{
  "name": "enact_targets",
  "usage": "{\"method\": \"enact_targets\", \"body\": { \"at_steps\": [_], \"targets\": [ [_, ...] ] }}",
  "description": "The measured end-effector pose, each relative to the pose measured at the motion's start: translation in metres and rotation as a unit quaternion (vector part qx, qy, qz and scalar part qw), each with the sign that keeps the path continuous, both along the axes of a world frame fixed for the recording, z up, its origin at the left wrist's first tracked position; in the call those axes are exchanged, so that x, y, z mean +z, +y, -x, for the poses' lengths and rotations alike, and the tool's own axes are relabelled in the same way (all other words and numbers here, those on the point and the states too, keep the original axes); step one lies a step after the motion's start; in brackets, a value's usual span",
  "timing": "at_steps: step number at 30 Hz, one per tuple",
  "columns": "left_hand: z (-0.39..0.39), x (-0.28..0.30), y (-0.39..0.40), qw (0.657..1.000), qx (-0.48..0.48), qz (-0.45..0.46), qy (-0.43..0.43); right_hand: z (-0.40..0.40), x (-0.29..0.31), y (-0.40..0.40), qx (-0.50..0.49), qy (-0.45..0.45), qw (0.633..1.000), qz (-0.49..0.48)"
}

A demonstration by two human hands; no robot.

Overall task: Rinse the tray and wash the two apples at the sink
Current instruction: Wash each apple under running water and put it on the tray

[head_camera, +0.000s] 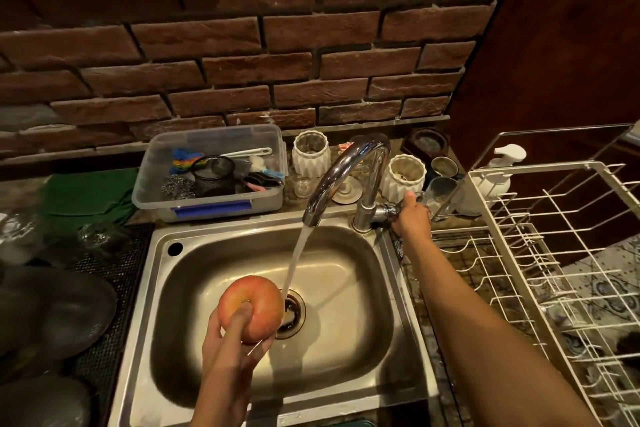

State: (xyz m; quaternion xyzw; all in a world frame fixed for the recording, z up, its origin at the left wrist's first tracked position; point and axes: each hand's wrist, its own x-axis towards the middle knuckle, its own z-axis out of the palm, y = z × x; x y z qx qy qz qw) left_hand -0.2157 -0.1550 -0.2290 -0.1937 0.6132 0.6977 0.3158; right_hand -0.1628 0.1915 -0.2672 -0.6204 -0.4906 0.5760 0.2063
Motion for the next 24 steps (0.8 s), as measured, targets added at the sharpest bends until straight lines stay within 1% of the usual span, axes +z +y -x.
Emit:
{"method": "enact_targets", "body": {
  "at_steps": [4, 8, 9, 11, 12, 14, 16, 18, 20, 22, 24],
  "targets": [
    [-0.004, 0.004, -0.004, 1.0, -0.001, -0.015, 0.003, 0.001, -0.001, 0.001, -0.04, 0.024, 0.998, 0.033],
    [-0.007, 0.007, -0.01, 0.999, -0.013, -0.026, 0.016, -0.002, 0.004, -0.008, -0.051, 0.043, 0.997, 0.048],
    [-0.007, 0.008, -0.011, 0.999, -0.016, -0.028, 0.018, -0.003, 0.006, -0.013, -0.049, 0.034, 0.997, 0.042],
    [-0.009, 0.007, -0.014, 0.999, -0.018, -0.026, 0.023, -0.008, 0.013, -0.031, -0.05, -0.005, 0.999, -0.002],
    [-0.01, 0.006, -0.015, 0.999, -0.018, -0.026, 0.025, -0.011, 0.018, -0.045, -0.064, -0.006, 0.998, -0.021],
    [-0.012, 0.005, -0.014, 0.999, -0.021, -0.027, 0.026, -0.019, 0.029, -0.084, -0.068, 0.048, 0.996, -0.017],
    [-0.013, 0.002, -0.012, 0.999, -0.023, -0.018, 0.019, -0.028, 0.038, -0.129, 0.003, 0.104, 0.994, 0.016],
    [-0.015, -0.002, -0.008, 1.0, -0.03, -0.002, 0.009, -0.032, 0.037, -0.172, 0.118, 0.112, 0.985, 0.056],
    [-0.017, -0.008, -0.002, 0.999, -0.037, 0.007, 0.001, -0.031, 0.031, -0.205, 0.198, 0.114, 0.969, 0.094],
    [-0.021, -0.014, 0.003, 0.999, -0.054, -0.005, -0.001, -0.027, 0.027, -0.227, 0.237, 0.143, 0.953, 0.122],
    [-0.023, -0.019, 0.005, 0.997, -0.08, -0.017, 0.011, -0.023, 0.027, -0.24, 0.253, 0.166, 0.945, 0.12]
  ]
}}
